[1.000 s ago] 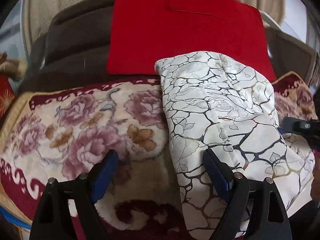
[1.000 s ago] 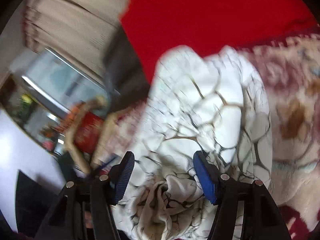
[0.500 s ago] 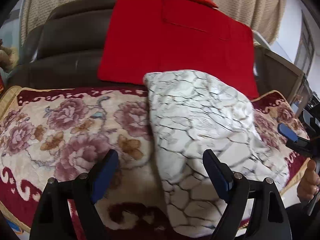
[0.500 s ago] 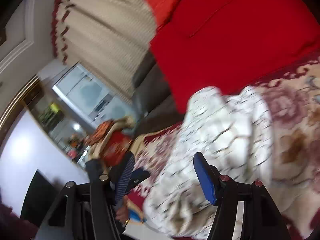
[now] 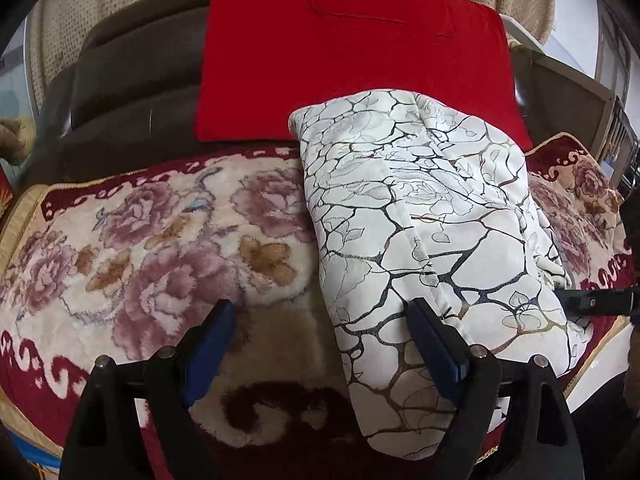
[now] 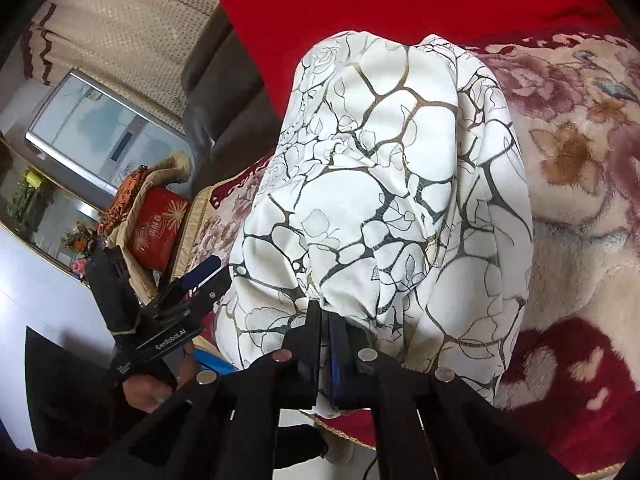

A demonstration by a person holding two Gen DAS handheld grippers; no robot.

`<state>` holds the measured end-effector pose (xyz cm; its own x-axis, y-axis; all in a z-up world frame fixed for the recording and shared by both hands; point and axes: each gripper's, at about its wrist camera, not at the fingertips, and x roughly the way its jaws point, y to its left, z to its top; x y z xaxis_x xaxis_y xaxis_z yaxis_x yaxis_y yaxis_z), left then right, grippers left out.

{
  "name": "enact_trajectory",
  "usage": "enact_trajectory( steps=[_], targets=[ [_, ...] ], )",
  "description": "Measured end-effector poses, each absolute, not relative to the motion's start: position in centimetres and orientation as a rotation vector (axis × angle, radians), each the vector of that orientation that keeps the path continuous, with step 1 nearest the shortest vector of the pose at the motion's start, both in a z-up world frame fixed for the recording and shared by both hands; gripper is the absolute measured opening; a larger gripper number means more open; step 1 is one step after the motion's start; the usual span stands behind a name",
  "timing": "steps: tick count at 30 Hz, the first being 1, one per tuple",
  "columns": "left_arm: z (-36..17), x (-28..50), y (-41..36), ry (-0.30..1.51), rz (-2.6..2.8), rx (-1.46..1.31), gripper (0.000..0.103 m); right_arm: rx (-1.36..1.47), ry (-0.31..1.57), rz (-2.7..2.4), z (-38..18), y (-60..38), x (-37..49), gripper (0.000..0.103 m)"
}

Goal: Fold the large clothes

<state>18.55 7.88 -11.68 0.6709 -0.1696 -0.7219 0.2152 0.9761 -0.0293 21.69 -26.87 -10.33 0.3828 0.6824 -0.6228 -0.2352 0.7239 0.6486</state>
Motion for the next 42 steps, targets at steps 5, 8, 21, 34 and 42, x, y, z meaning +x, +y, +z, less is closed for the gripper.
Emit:
enact_trajectory(
  steps=[5,8,21,34,42],
  targets=[
    [-10.7,18.6,8.5,0.791,-0.225,0.025,0.087,0.421,1.010,0.642,-6.8,-26.3,22.7,0.010],
    [-10.4,18.7,9.0,0.796,-0.244,-0.034,0.088,0.384,0.928,0.632,-3.0,-26.2,25.0,0.012],
    [-11.5,19.7,8.6,0.809,-0.299,-0.101,0.088,0.407,1.112,0.333,-9.3,-24.8,44.2,0.011],
    [-10.5,20.0,10.6,0.796,-0.380,-0.232,0.088,0.590,0.749,0.406,-4.7,-32.5,33.0,0.088],
    [-10.7,21.0,9.4,0.809,-0.263,-0.140,0.088,0.729,0.693,0.353,-6.7,-37.5,28.2,0.088]
  ],
)
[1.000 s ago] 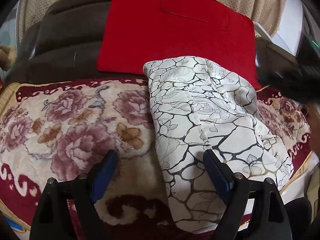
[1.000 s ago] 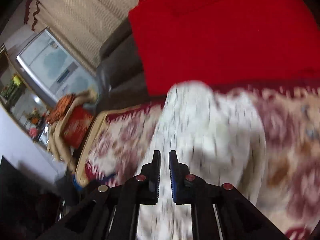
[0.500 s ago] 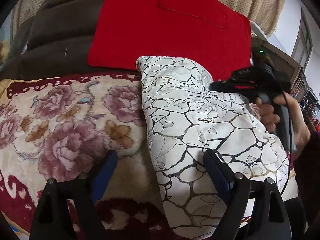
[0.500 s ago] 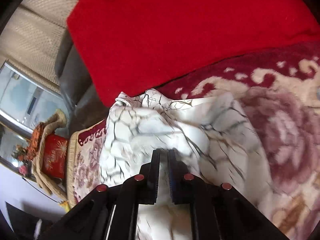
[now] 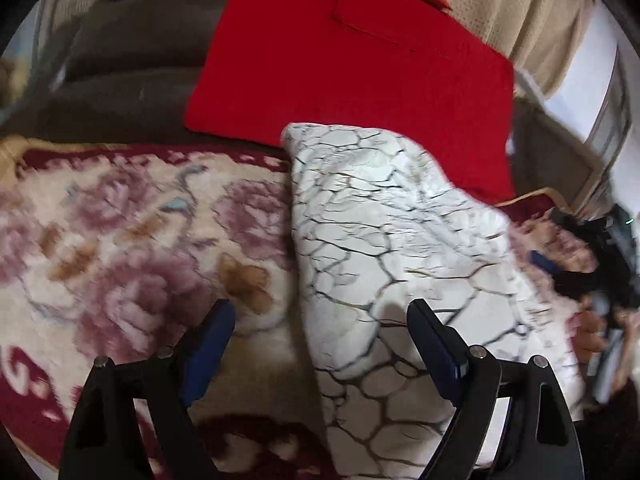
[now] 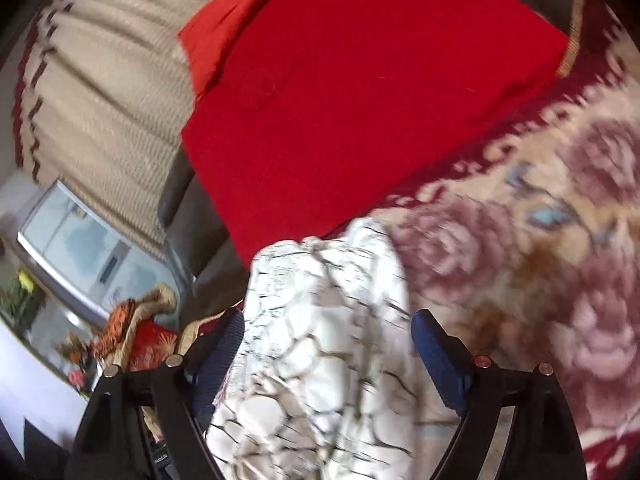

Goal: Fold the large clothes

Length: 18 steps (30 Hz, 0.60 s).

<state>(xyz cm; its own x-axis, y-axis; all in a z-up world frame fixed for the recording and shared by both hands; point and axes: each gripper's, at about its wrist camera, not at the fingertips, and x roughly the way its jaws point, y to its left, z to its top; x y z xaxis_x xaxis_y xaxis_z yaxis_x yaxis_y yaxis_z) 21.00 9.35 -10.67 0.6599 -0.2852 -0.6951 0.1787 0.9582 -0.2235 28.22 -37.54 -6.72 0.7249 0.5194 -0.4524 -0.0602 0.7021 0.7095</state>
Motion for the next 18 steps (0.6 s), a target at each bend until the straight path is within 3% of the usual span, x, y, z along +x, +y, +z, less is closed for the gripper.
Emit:
enact_trajectory(
  steps=[7,18],
  targets=[
    [-10.2,20.8,7.2,0.762,-0.122,0.075,0.088,0.552,0.711,0.303,-5.9,-34.6,27.4,0.088],
    [-10.3,21.1,8.5,0.785,-0.049,0.048,0.088,0.487,0.712,0.318,-5.8,-32.7,25.5,0.088]
  ],
)
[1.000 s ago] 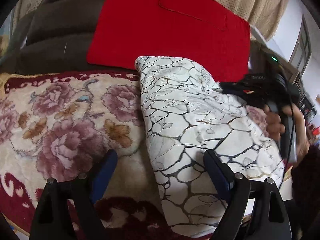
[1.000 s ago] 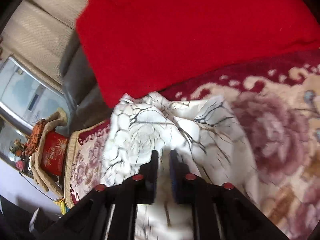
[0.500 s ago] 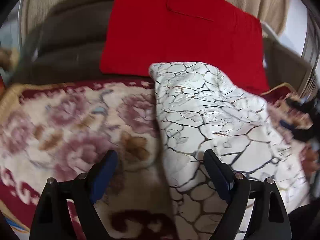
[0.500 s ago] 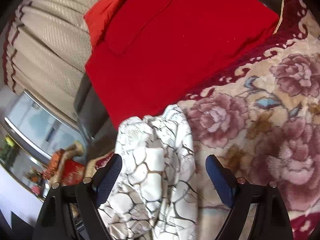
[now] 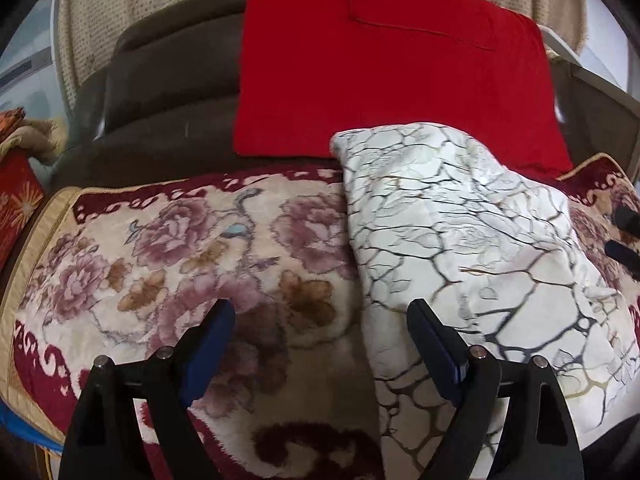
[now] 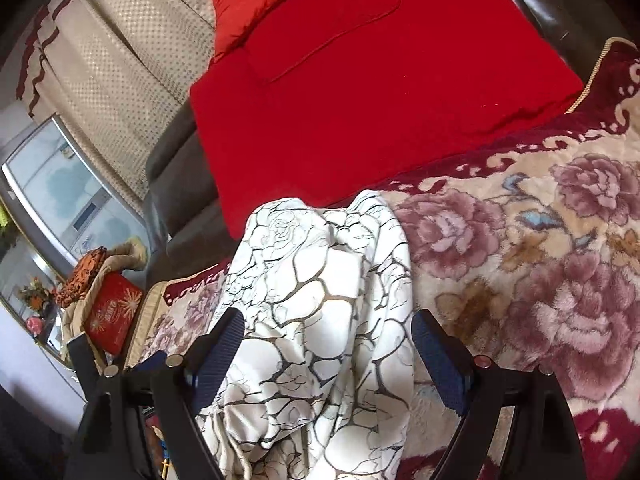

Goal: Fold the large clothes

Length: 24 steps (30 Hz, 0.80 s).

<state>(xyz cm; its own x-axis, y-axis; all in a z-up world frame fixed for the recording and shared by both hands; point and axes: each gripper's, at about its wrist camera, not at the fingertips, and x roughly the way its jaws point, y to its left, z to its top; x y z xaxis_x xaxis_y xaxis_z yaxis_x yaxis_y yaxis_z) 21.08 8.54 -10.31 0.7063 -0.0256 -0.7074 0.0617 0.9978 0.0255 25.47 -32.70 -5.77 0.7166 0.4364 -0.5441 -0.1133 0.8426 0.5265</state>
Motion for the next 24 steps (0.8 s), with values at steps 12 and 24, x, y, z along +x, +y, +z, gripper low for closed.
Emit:
enact_trajectory(
  steps=[12,24],
  targets=[
    [-11.3,22.2,9.9,0.854,-0.093,-0.059,0.088,0.685,0.811,0.333,-9.5,-36.5,27.4,0.088],
    [-12.1,24.1,10.1,0.914,-0.318,-0.252,0.088,0.819,0.896,0.437,-13.6,-36.3,29.7,0.089]
  ],
)
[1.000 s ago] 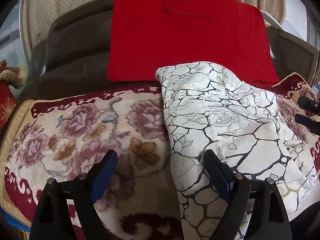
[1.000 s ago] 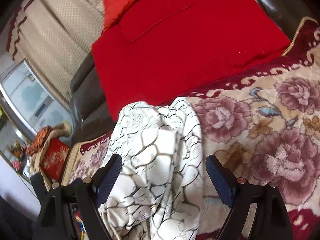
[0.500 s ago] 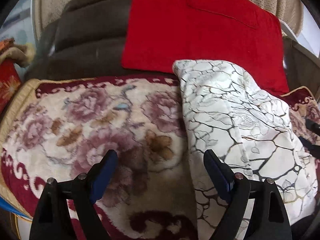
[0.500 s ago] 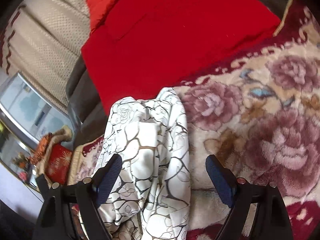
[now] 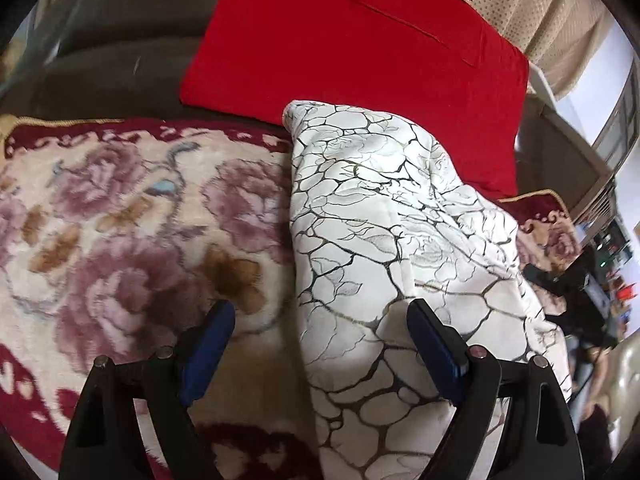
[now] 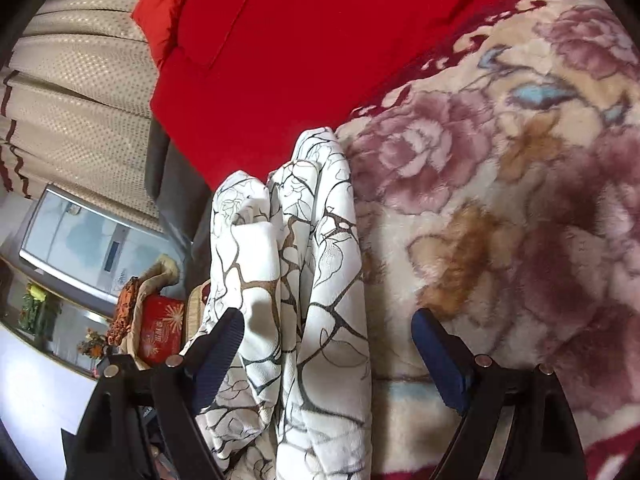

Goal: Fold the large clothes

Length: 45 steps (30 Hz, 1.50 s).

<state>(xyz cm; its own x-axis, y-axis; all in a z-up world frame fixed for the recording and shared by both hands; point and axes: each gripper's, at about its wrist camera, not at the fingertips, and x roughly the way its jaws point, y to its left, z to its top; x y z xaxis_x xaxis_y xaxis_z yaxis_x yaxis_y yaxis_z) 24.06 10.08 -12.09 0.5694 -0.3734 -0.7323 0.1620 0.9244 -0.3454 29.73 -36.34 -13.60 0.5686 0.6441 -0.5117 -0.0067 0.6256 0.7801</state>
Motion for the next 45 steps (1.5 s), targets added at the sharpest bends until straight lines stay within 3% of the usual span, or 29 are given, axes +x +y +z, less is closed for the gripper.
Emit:
enact_trajectory(
  steps=[5,17,26,31,45],
  targets=[
    [-13.0,24.9,9.7,0.959,-0.399,-0.311,0.088,0.897,0.861,0.574,-13.5,-35.4,30.7,0.092],
    [-12.9,23.9,4.8,0.916,-0.435,-0.092,0.091,0.728,0.885,0.609,-13.5,-30.0,33.0,0.093],
    [-12.9,24.5,3.8,0.937,-0.398,-0.027,0.094,0.563,0.877,0.586,-13.5,-28.1,32.9,0.075],
    [-14.1,26.1,4.7,1.059,-0.362,-0.134,0.103,0.534,0.867,0.594,-13.5,-28.4,32.5,0.073],
    [-15.2,27.1,5.6,1.124,-0.412,-0.215,0.103,0.547,0.846,0.591,-13.8,-29.0,31.6,0.071]
  ],
)
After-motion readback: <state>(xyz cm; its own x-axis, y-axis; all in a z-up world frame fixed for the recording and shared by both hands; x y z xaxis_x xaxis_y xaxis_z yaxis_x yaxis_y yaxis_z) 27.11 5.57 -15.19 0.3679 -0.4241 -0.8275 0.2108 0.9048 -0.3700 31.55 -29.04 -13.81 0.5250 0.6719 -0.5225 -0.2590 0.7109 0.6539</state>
